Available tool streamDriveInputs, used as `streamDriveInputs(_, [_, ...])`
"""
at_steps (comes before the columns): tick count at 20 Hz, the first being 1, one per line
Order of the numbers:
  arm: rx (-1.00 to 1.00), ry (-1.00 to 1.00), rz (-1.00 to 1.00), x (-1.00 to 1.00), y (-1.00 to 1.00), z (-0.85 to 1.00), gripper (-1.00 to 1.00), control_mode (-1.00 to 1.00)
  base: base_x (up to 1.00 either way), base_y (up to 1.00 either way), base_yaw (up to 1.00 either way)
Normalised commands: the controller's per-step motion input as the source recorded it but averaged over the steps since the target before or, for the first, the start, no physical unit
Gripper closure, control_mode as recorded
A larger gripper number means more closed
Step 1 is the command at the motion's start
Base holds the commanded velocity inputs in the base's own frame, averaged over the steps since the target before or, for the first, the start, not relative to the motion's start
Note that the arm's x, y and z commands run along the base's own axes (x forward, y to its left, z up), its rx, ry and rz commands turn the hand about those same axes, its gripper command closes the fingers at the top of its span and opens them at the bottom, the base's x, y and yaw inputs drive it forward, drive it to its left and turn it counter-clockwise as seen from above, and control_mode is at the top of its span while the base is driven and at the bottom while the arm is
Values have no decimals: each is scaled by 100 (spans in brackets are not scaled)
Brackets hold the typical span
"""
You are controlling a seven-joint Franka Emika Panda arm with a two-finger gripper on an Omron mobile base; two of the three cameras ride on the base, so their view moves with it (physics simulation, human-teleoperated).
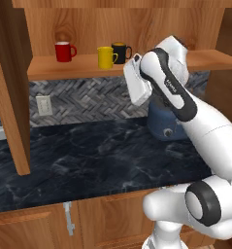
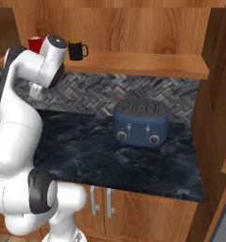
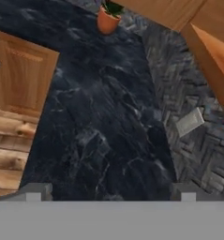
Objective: Pick the mug on the counter and place it in the cabinet with the handle facing the right, like the mugs already inside.
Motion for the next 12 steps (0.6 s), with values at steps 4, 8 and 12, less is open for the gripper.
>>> streamDriveInputs(4, [-26, 0, 9, -30, 32, -55, -100, -100, 0, 0, 0])
streamDriveInputs(8, [-25, 0, 9, -31, 28, -61, -100, -100, 0, 0, 0])
streamDriveInputs(12, [-21, 0, 9, -38, 23, -66, -100, -100, 0, 0, 0])
